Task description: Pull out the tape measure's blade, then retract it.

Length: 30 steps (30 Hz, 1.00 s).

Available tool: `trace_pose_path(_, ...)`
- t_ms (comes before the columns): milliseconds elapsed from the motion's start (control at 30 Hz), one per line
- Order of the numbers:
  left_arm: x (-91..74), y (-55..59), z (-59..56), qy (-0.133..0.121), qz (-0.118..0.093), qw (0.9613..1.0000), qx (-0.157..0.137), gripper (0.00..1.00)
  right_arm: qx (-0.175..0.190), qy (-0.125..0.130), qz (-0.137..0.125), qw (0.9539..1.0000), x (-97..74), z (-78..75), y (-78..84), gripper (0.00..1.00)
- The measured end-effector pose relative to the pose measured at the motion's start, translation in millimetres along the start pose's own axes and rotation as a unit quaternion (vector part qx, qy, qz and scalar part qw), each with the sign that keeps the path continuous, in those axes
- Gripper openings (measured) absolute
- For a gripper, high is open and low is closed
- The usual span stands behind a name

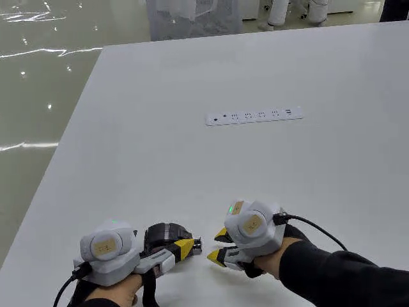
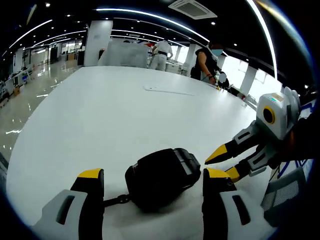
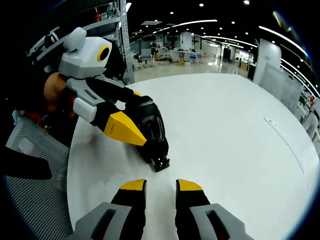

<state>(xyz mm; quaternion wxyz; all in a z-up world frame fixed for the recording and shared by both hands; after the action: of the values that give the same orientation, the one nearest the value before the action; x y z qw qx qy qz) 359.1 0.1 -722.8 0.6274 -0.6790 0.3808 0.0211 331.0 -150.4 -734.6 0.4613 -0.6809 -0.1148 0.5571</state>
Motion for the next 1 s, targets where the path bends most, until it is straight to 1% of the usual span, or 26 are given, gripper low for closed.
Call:
trace_pose_path(67, -5.4, 1.1, 3.7, 0.002, 0.0, 1.0, 0.0, 0.82, 0.006, 0.006, -0.009, 0.9999, -7.5, -1.6, 1.1, 0.19)
trace_pose_path(133, -9.6, 4.1, 6.5, 0.011, 0.002, 0.9999, -0.004, 0.85, 0.013, 0.013, -0.012, 0.9998, -16.5, -3.3, 4.4, 0.2)
trace_pose_path(200, -12.2, 7.5, 9.8, 0.013, 0.005, 0.9999, 0.002, 0.9, 0.026, 0.017, -0.022, 0.9993, -25.7, -4.1, 7.3, 0.24)
trace_pose_path(233, -14.0, 9.8, 10.3, 0.021, 0.01, 0.9997, -0.002, 0.94, 0.03, 0.018, -0.027, 0.999, -31.7, -4.3, 9.4, 0.26)
trace_pose_path(267, -15.8, 11.5, 8.8, 0.032, 0.016, 0.9993, -0.016, 0.97, 0.033, 0.02, -0.026, 0.9989, -35.7, -4.5, 11.5, 0.27)
trace_pose_path(300, -17.6, 12.0, 9.8, 0.034, 0.018, 0.9991, -0.021, 0.98, 0.032, 0.023, -0.025, 0.9989, -39.5, -4.8, 13.4, 0.26)
trace_pose_path(333, -20.8, 12.6, 11.7, 0.034, 0.018, 0.9991, -0.016, 0.99, 0.027, 0.03, -0.028, 0.9988, -45.8, -5.8, 15.8, 0.26)
trace_pose_path(367, -22.4, 11.8, 13.2, 0.034, 0.014, 0.9993, -0.005, 0.99, 0.022, 0.033, -0.028, 0.9988, -49.4, -6.5, 17.5, 0.27)
trace_pose_path(400, -24.3, 11.0, 15.4, 0.035, 0.012, 0.9992, 0.016, 0.99, 0.019, 0.037, -0.027, 0.9988, -52.9, -7.8, 19.8, 0.28)
trace_pose_path(433, -26.9, 10.4, 16.2, 0.039, 0.011, 0.9989, 0.025, 0.99, 0.022, 0.044, -0.026, 0.9984, -58.0, -10.3, 23.1, 0.29)
trace_pose_path(467, -28.5, 10.1, 17.5, 0.039, 0.012, 0.9987, 0.031, 0.99, 0.026, 0.049, -0.03, 0.998, -61.3, -12.0, 24.5, 0.3)
trace_pose_path(500, -30.2, 9.9, 20.6, 0.037, 0.014, 0.9982, 0.045, 0.99, 0.036, 0.052, -0.036, 0.9973, -65.9, -13.9, 26.4, 0.31)
trace_pose_path(533, -31.1, 9.7, 21.9, 0.04, 0.015, 0.9977, 0.052, 0.99, 0.038, 0.054, -0.036, 0.9971, -69.0, -15.2, 28.5, 0.32)
trace_pose_path(633, -35.2, 5.0, 23.2, 0.061, 0.002, 0.997, 0.048, 0.99, 0.045, 0.063, -0.035, 0.9964, -78.7, -18.5, 36.6, 0.35)
trace_pose_path(667, -36.4, 2.0, 23.4, 0.065, -0.008, 0.9967, 0.048, 0.99, 0.046, 0.064, -0.033, 0.9963, -81.3, -19.0, 39.5, 0.36)
trace_pose_path(700, -38.2, 0.5, 25.7, 0.064, -0.01, 0.9965, 0.053, 0.99, 0.047, 0.066, -0.031, 0.9962, -85.6, -19.1, 42.8, 0.37)
trace_pose_path(867, -41.6, 1.4, 29.0, 0.075, 0.003, 0.995, 0.066, 0.99, 0.048, 0.076, -0.029, 0.9955, -102.4, -22.1, 56.2, 0.41)
trace_pose_path(967, -44.5, 2.9, 30.5, 0.088, 0.008, 0.9939, 0.066, 0.99, 0.039, 0.081, -0.025, 0.9956, -113.6, -24.3, 63.2, 0.45)
trace_pose_path(1000, -46.5, 2.2, 29.1, 0.095, 0.007, 0.9933, 0.066, 0.99, 0.038, 0.083, -0.025, 0.9955, -118.3, -25.5, 66.2, 0.46)
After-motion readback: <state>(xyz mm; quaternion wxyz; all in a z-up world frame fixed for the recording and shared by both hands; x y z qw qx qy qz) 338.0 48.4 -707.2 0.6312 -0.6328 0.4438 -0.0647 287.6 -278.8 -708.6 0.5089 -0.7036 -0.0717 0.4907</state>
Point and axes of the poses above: the centre of the closed fingertips' face, and the gripper's own axes: x roughly forward along the fingers, z roughly to its left, y roughly out of its underside, the point moved 5 cm from there along -x, roughly backward along the fingers, and after that the axes turned 5 degrees about -z, right-handed, at the moved point
